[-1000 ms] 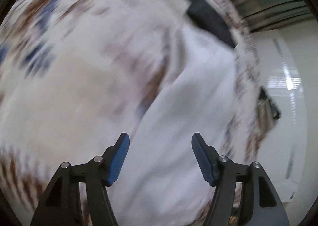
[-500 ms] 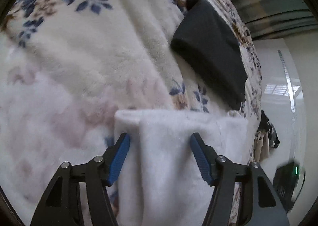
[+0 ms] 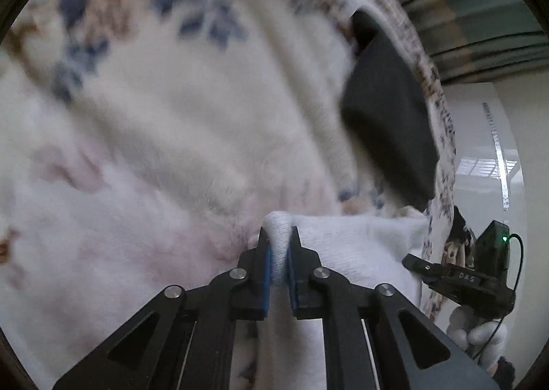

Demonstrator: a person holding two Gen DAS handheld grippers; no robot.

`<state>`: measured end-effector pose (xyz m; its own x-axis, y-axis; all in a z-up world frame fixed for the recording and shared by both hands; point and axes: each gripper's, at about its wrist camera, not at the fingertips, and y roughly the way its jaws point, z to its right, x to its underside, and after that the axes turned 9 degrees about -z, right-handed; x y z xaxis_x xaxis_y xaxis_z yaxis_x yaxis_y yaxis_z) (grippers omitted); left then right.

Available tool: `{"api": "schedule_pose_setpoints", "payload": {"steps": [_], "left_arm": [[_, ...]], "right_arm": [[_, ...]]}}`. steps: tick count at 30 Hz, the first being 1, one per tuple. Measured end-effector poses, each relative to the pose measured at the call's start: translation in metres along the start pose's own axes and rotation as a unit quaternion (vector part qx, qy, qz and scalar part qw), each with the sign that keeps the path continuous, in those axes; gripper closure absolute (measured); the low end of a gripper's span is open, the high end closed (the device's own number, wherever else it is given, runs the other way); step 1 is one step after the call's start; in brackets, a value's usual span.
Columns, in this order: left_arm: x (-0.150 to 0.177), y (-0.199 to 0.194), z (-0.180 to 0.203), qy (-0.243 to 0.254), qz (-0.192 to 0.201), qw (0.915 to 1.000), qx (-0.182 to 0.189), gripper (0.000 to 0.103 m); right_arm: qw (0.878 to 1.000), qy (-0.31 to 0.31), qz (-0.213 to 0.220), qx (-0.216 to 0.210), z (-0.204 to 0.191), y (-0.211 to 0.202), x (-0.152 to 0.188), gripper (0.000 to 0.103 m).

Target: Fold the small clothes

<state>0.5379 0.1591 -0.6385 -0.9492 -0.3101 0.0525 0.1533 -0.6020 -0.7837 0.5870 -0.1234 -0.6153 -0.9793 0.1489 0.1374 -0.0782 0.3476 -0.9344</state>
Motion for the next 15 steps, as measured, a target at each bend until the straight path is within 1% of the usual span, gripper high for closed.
{"api": "schedule_pose_setpoints", "payload": {"steps": [1, 2, 3, 4, 5, 6, 7, 8, 9, 10, 12, 13, 15], "left_arm": [[0.0, 0.0, -0.001, -0.006, -0.005, 0.9999, 0.008, 0.092], [0.001, -0.004, 0.0, -0.01, -0.008, 0.9998, 0.015, 0.09], [0.003, -0.01, 0.001, -0.011, -0.01, 0.9996, 0.023, 0.081], [0.009, -0.021, 0.003, -0.008, -0.011, 0.9995, 0.028, 0.06], [0.015, -0.031, 0.003, -0.006, -0.01, 0.9995, 0.03, 0.048], [0.025, -0.045, 0.003, 0.001, -0.005, 0.9991, 0.041, 0.038], [0.035, -0.057, 0.002, 0.007, -0.001, 0.9985, 0.054, 0.038], [0.048, -0.07, -0.001, 0.011, 0.0, 0.998, 0.062, 0.038], [0.063, -0.082, -0.002, 0.013, -0.002, 0.9977, 0.066, 0.038], [0.08, -0.092, -0.004, 0.017, -0.007, 0.9975, 0.068, 0.038], [0.113, -0.106, -0.008, 0.02, -0.021, 0.9981, 0.054, 0.038], [0.138, -0.111, -0.013, 0.018, -0.038, 0.9982, 0.043, 0.038], [0.17, -0.111, -0.023, 0.013, -0.065, 0.9972, 0.033, 0.038]], "right_arm": [[1.0, -0.002, -0.012, 0.016, -0.002, 0.008, -0.004, 0.088], [0.999, -0.007, -0.028, 0.023, -0.006, 0.016, -0.006, 0.085], [0.999, -0.011, -0.033, 0.025, -0.008, 0.017, -0.007, 0.077], [0.999, -0.015, -0.033, 0.022, -0.01, 0.014, -0.005, 0.073], [0.999, -0.021, -0.032, 0.014, -0.009, 0.006, 0.0, 0.058], [0.999, -0.022, -0.034, 0.004, -0.008, 0.0, 0.006, 0.043], [0.999, -0.019, -0.037, -0.012, -0.004, -0.009, 0.017, 0.039], [0.998, -0.017, -0.04, -0.036, 0.001, -0.018, 0.03, 0.039], [0.997, -0.014, -0.045, -0.058, 0.006, -0.025, 0.043, 0.038], [0.996, -0.011, -0.05, -0.07, 0.011, -0.031, 0.055, 0.037], [0.996, 0.001, -0.059, -0.073, 0.03, -0.045, 0.096, 0.034], [0.996, 0.01, -0.065, -0.066, 0.037, -0.048, 0.117, 0.034], [0.995, 0.042, -0.084, -0.042, 0.058, -0.048, 0.165, 0.034]]}}
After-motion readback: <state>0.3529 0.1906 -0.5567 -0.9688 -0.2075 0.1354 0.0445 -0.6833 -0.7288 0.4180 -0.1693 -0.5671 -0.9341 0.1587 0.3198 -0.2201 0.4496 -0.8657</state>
